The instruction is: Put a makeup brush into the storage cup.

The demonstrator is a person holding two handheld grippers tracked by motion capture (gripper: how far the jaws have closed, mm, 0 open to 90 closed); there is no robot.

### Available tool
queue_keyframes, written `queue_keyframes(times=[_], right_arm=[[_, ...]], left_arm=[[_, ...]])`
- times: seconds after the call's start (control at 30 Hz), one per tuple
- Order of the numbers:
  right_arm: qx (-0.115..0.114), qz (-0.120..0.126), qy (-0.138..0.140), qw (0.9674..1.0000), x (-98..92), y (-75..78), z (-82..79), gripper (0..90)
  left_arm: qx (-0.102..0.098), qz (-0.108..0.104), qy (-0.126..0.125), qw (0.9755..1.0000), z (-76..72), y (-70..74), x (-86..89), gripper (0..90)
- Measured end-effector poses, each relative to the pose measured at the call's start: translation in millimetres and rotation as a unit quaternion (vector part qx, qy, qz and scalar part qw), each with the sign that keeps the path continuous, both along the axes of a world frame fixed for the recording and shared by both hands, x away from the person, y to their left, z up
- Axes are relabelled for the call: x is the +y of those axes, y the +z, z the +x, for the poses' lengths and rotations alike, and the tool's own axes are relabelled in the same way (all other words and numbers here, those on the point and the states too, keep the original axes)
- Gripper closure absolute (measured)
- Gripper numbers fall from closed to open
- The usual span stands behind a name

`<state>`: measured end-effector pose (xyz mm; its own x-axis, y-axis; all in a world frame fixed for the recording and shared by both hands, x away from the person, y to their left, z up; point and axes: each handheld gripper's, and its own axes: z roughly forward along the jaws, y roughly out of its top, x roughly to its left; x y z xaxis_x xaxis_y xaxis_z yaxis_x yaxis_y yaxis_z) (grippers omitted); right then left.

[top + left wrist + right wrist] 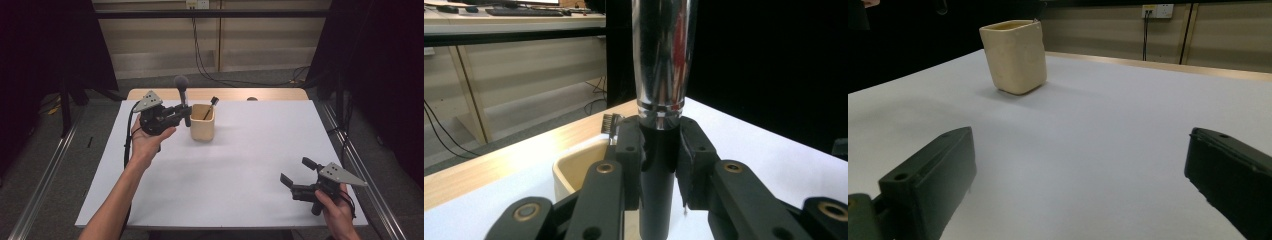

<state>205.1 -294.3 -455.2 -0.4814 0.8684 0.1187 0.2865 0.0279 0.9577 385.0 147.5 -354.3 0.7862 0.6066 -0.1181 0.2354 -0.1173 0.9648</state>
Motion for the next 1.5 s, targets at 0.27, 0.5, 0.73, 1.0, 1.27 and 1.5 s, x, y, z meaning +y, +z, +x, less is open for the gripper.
queue_keyframes(times=[0.27, 0.5, 0.73, 1.0, 1.27, 1.5], right_arm=[[0.0, -0.005, 0.005, 1.0, 0.6, -0.3, 0.5, 0.0], [-0.001, -0.005, 0.008, 1.0, 0.8, -0.4, 0.4, 0.0], [-0.001, -0.004, 0.01, 0.9999, 1.9, -0.8, 0.7, 0.0], [-0.001, -0.008, 0.008, 0.9999, 1.5, -1.1, 0.2, 0.0], [-0.001, -0.011, 0.01, 0.9999, 2.3, -1.4, -0.1, 0.0], [0.001, -0.01, 0.011, 0.9999, 2.3, -1.7, 0.0, 0.0]], left_arm=[[-0.001, 0.001, 0.008, 1.0, 16.5, -0.1, -6.9, 74.8], [-0.004, 0.003, 0.019, 0.9998, 30.4, 2.8, -12.0, 74.8], [-0.004, 0.007, 0.027, 0.9996, 42.5, -2.7, -20.7, 74.8], [-0.003, 0.009, 0.035, 0.9994, 51.0, -12.3, -25.3, 74.8], [-0.003, 0.003, 0.041, 0.9992, 56.0, -15.0, -31.1, 74.8], [0.002, 0.015, 0.039, 0.9991, 58.9, -21.5, -33.3, 74.8]])
